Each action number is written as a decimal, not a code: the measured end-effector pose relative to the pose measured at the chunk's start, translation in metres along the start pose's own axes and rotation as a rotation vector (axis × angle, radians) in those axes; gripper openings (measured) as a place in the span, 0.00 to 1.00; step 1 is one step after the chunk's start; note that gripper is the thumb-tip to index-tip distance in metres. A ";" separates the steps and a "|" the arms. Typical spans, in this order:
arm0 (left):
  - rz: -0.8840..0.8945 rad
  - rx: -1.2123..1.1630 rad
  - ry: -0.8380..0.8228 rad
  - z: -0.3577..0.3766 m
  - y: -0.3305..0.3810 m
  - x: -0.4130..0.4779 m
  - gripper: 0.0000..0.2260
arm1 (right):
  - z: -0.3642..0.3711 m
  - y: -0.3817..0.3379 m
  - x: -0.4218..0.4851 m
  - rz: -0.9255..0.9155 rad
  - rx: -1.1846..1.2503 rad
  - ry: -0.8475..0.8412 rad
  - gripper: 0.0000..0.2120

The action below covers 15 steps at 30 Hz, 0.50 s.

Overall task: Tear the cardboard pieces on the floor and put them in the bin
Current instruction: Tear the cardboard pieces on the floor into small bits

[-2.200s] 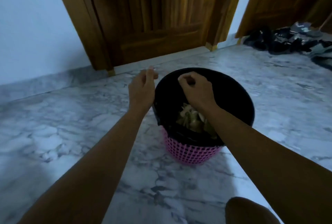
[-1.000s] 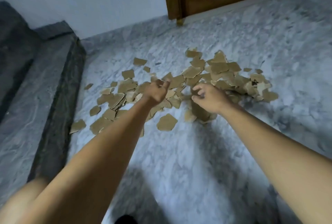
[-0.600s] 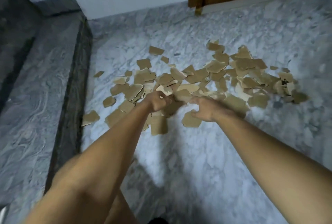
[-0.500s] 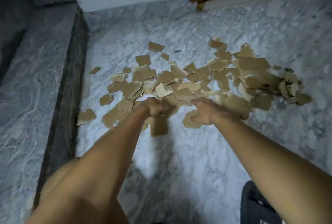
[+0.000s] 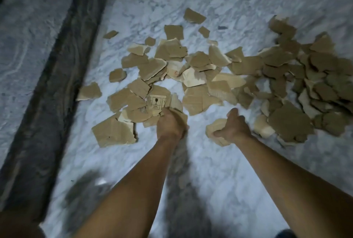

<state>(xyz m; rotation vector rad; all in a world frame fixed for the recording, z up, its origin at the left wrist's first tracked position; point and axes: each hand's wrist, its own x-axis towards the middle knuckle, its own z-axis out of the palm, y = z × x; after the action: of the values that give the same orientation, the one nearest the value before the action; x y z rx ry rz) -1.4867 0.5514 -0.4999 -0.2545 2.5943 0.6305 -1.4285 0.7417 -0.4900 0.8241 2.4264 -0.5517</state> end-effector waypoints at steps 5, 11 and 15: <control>0.244 -0.174 -0.379 -0.052 -0.014 0.001 0.20 | -0.020 -0.033 0.003 -0.293 -0.189 -0.275 0.35; 0.041 0.394 -0.241 -0.161 -0.115 0.014 0.29 | -0.026 -0.133 -0.011 -0.520 -0.043 -0.119 0.30; 0.044 0.313 -0.244 -0.154 -0.162 0.009 0.34 | -0.011 -0.191 -0.015 -0.568 -0.170 -0.048 0.39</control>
<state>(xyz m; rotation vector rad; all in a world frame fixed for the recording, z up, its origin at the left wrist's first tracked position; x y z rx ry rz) -1.5091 0.3357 -0.4449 -0.0181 2.4211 0.2439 -1.5454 0.6008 -0.4330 0.0373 2.6089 -0.5449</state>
